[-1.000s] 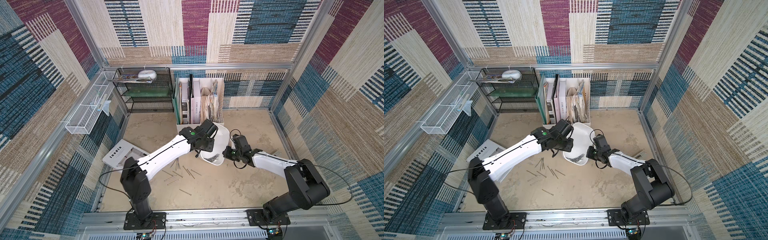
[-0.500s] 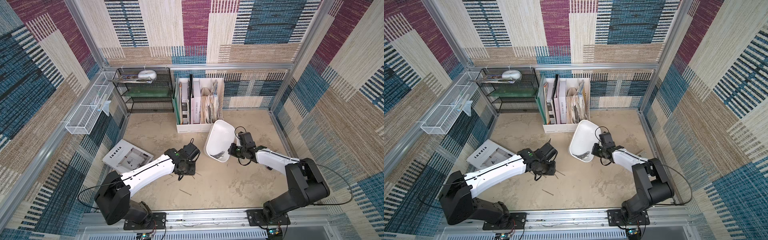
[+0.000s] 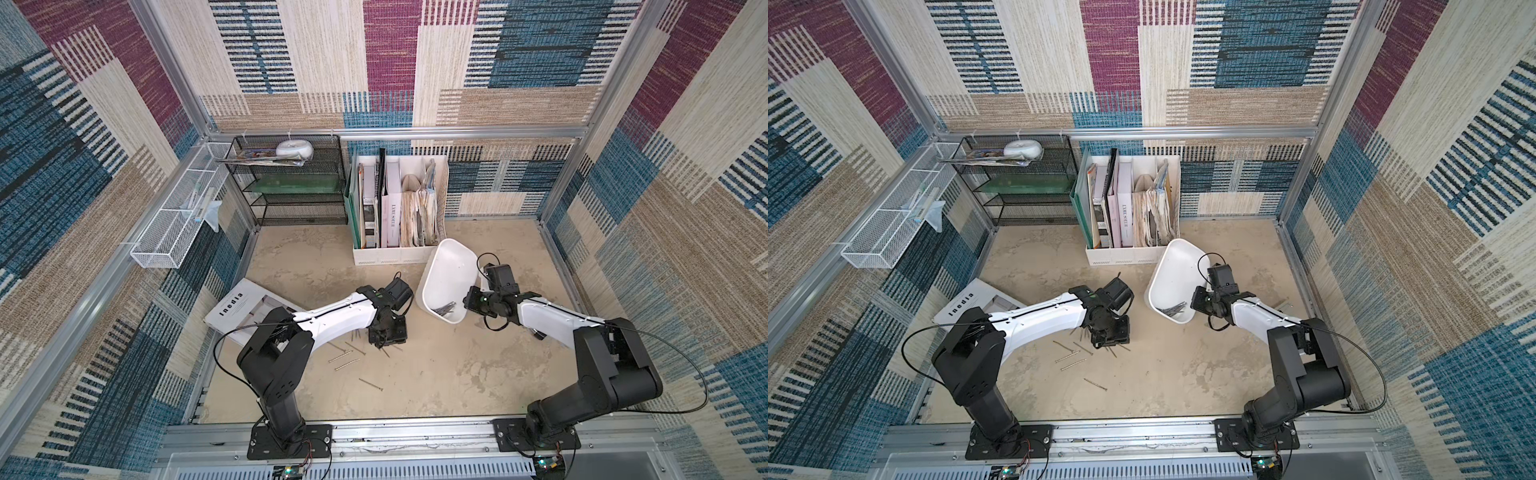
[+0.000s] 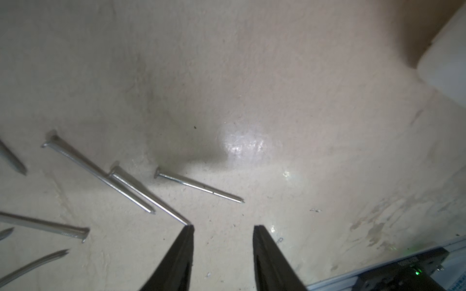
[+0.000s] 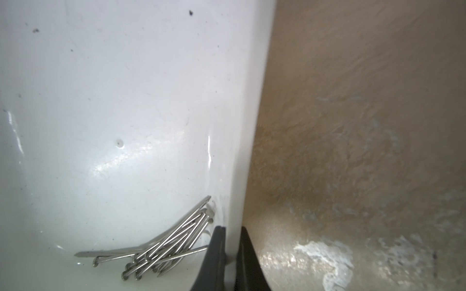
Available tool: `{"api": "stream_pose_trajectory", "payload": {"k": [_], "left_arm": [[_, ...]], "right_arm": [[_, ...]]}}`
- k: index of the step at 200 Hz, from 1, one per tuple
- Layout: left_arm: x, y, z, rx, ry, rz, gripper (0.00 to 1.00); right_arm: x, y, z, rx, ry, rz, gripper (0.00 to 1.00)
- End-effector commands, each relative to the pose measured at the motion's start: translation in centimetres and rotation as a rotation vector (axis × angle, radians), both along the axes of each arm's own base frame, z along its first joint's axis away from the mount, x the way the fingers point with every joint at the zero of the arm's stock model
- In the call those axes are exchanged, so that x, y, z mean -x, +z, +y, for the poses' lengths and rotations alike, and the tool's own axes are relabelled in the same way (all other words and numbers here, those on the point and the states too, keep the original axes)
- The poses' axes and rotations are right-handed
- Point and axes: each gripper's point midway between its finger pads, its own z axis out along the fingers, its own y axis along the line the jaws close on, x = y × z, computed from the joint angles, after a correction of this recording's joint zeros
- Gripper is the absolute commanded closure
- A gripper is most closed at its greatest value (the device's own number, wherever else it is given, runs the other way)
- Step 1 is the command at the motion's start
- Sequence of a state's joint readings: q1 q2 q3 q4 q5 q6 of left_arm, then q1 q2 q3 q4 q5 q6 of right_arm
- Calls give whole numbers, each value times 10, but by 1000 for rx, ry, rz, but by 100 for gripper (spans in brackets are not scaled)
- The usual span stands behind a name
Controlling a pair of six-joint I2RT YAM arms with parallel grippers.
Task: Put the nails on the desktop into the storage box
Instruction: Pick up the nail from the center of the board.
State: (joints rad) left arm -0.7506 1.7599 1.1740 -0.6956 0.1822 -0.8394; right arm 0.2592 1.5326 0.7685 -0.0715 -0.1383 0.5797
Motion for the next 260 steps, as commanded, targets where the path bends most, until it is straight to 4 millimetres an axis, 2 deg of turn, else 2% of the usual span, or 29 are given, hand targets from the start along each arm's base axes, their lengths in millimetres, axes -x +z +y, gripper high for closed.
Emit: {"api": "stream_pose_trajectory", "payload": {"k": [1, 26, 60, 96, 113, 139, 149, 182, 212, 260], "left_arm": [[-2, -4, -6, 35, 75, 44, 57], [-8, -8, -10, 21, 82, 56, 58], [-5, -16, -2, -4, 109, 83, 59], [-7, -12, 1, -19, 76, 62, 60], [-14, -2, -1, -27, -28, 18, 61], [-19, 16, -2, -47, -296, -86, 61], [-20, 18, 5, -98, -425, -105, 61], [-3, 7, 34, -261, -787, -70, 62], [4, 3, 37, -274, -912, -59, 62], [-3, -7, 27, -270, -1011, -104, 62]], "right_arm": [[12, -18, -14, 87, 8, 59, 100], [10, -22, -12, 80, 15, 63, 100], [10, -24, -14, 88, 23, 62, 100], [11, -27, -13, 80, 29, 67, 100], [11, -27, -12, 77, 33, 67, 100], [13, -27, -13, 80, 33, 68, 100], [14, -28, -13, 81, 35, 71, 100], [15, -29, -13, 81, 36, 74, 100], [13, -29, -12, 73, 40, 74, 100], [13, -32, -10, 68, 42, 84, 100]]}}
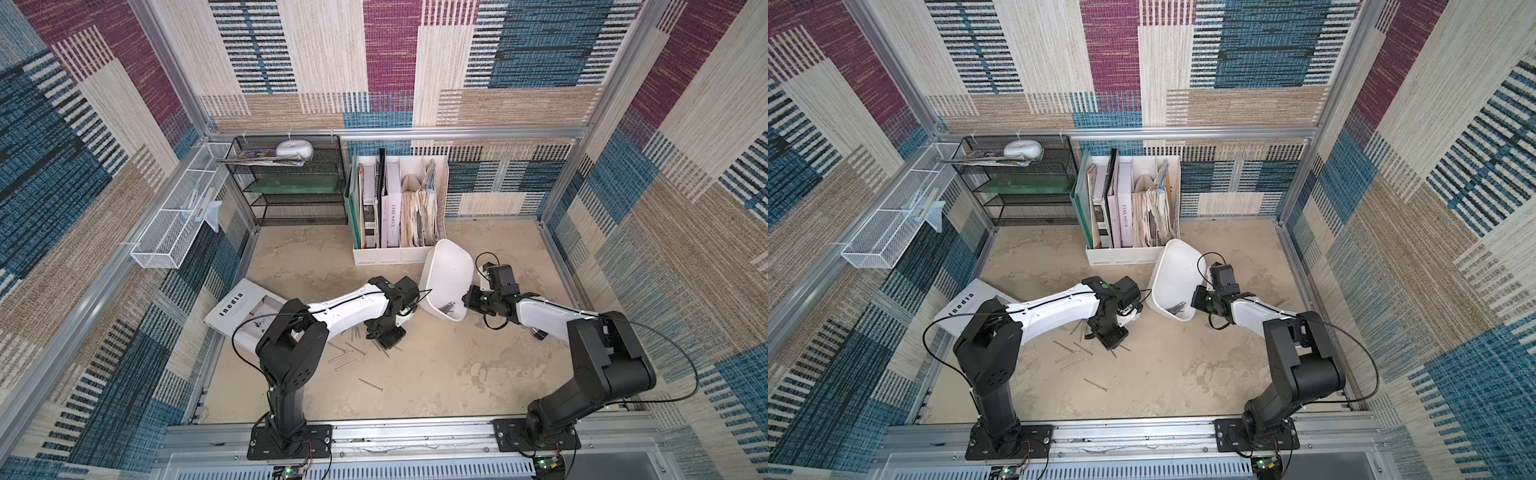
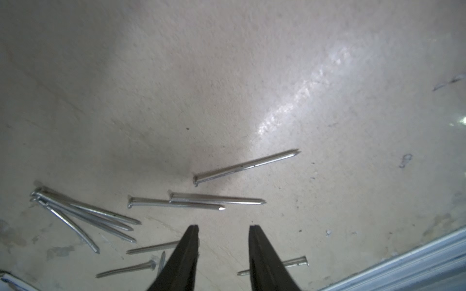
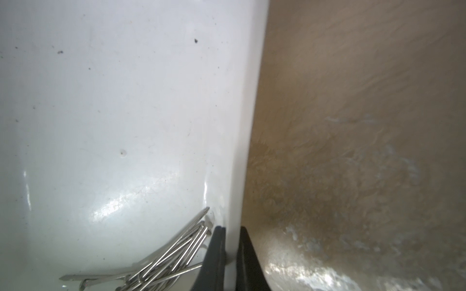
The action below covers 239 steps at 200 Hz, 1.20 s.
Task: Put the nails on the desktop into the storage box
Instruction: Pick up the nail from the center of the board.
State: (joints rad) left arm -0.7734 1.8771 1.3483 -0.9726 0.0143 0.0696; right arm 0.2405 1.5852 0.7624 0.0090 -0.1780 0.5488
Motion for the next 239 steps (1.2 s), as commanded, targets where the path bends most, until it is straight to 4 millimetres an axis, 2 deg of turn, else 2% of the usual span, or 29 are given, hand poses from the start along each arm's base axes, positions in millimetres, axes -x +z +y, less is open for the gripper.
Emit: {"api": "stream_pose_trajectory", "payload": {"k": [1, 41, 74, 124, 173, 188, 219, 239], "left_arm": [[-3, -6, -1, -14, -106, -8, 62], [-15, -11, -12, -13, -172, -15, 61], [-14, -20, -23, 7, -202, 22, 61], [3, -42, -16, -17, -219, 98, 61], [9, -54, -12, -40, -223, 109, 63], [10, -59, -9, -52, -217, 117, 68], [9, -62, -12, -57, -213, 119, 92], [8, -60, -12, -61, -206, 114, 99]], "right_arm": [[23, -24, -13, 89, 13, 108, 100], [24, -26, -13, 93, 14, 112, 100], [24, -28, -14, 101, 18, 115, 100], [24, -29, -15, 112, 17, 115, 100], [24, -32, -15, 113, 17, 125, 100], [24, -32, -15, 115, 18, 123, 100], [23, -30, -15, 116, 19, 124, 100], [23, -29, -15, 112, 20, 123, 100]]}}
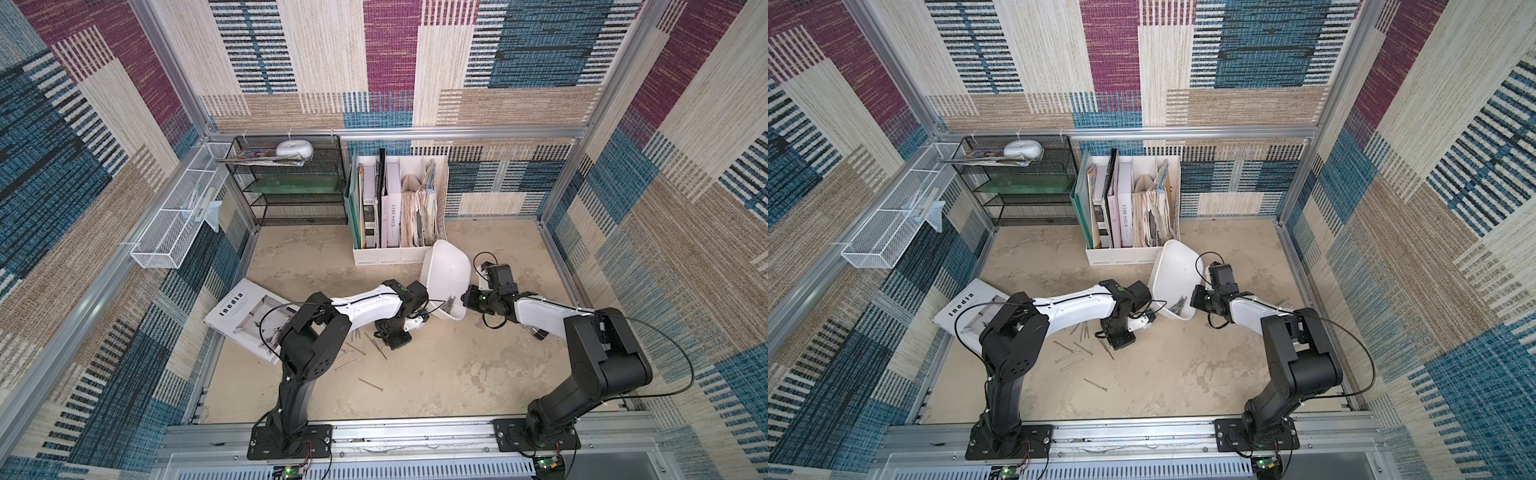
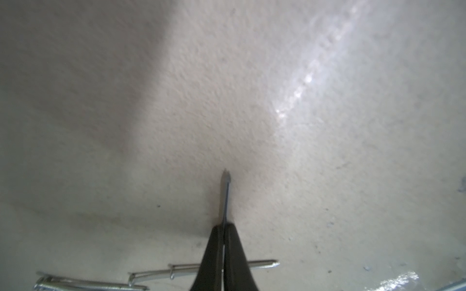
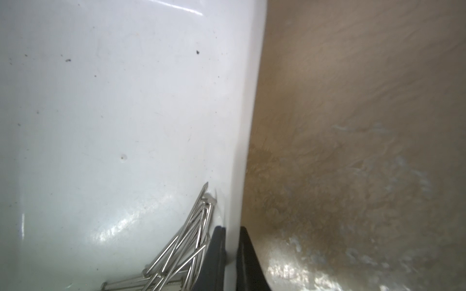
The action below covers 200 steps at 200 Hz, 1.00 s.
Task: Put the nails on the desktop into the storage box
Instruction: Pick up the nail from the center of the board, then place the nail in the storage box.
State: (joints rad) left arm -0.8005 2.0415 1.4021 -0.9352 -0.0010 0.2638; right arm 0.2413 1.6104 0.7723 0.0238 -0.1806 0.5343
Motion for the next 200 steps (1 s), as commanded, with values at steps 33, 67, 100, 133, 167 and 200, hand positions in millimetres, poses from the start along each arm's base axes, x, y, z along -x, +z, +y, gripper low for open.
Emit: {"api": "stream_pose_trajectory", "payload": {"k": [33, 67, 100, 133, 167, 200], "left_arm": [[13, -12, 1, -15, 62, 60, 100], [12, 15, -11, 60, 156, 39, 100], [9, 60, -16, 155, 251, -30, 100], [13, 107, -23, 281, 311, -59, 100], [16, 161, -33, 421, 365, -87, 100], [12, 223, -62, 602, 417, -91, 100]], "right_arm": [[26, -20, -16, 101, 4, 119, 100], [26, -16, -14, 85, -3, 110, 100], [23, -8, -14, 76, -17, 72, 100], [19, -5, -10, 78, -20, 32, 100], [15, 3, -5, 67, -33, -41, 100], [11, 4, 2, 80, -20, -61, 100]]}}
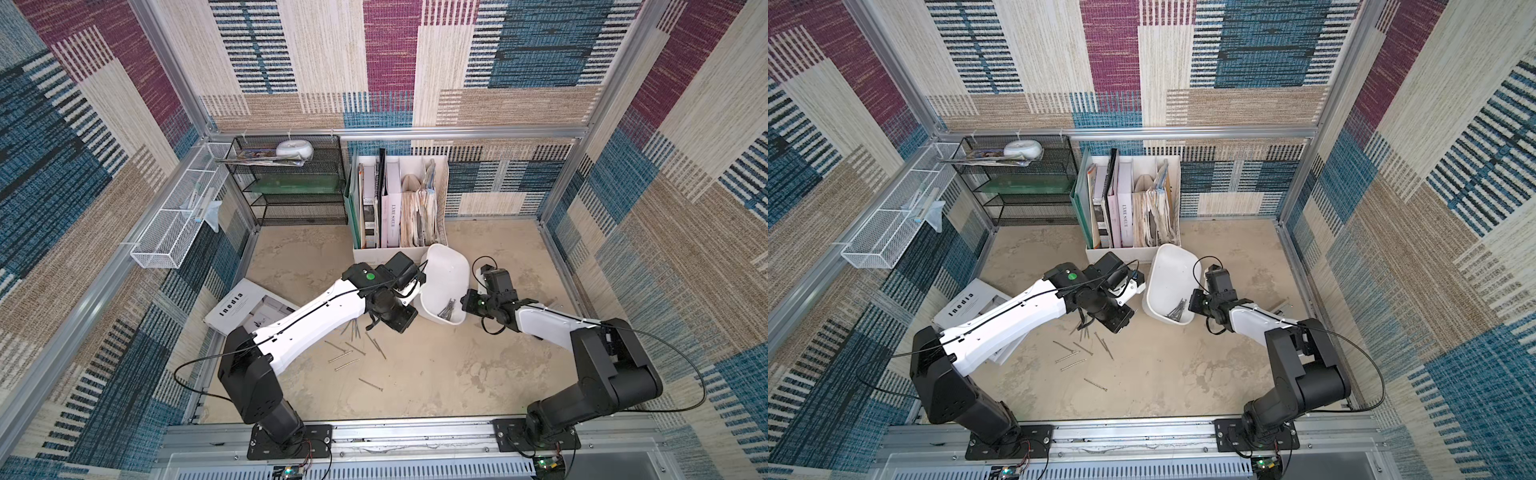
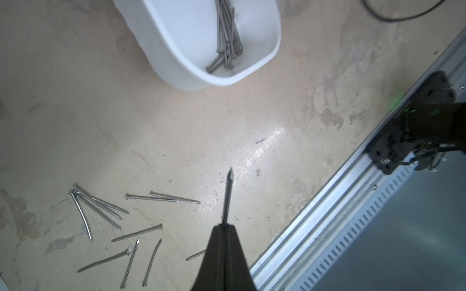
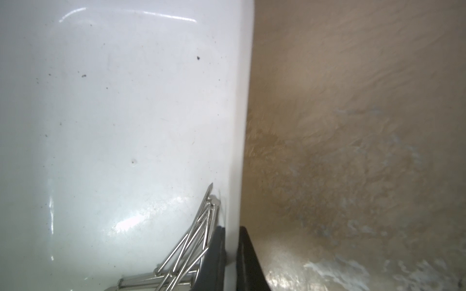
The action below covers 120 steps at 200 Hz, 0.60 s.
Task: Put the nails on the desktop into the storage box
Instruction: Place the nail in the storage box.
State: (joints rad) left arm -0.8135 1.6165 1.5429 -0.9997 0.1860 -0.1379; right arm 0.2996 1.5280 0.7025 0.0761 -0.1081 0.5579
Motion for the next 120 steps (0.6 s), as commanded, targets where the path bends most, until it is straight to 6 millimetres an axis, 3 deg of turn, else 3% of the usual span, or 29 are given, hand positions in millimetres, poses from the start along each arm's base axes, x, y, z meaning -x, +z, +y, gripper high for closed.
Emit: {"api": "stream_pose_trajectory", "payload": {"k": [1, 24, 43, 76, 120], "left_arm": [[4, 34, -18, 116, 46, 34, 100], [-6, 58, -41, 196, 88, 52, 100], [-20, 58, -62, 208, 127, 72, 100], [-46, 17, -95, 158, 194, 148, 100], [-82, -49, -83, 24, 351, 179, 100]], "right_arm": [[0, -7, -6, 58, -15, 10, 100], [1, -10, -3, 61, -9, 14, 100], [2, -13, -2, 66, -12, 21, 100], [2, -8, 0, 76, -21, 0, 100], [5, 4, -1, 88, -30, -43, 100]]}}
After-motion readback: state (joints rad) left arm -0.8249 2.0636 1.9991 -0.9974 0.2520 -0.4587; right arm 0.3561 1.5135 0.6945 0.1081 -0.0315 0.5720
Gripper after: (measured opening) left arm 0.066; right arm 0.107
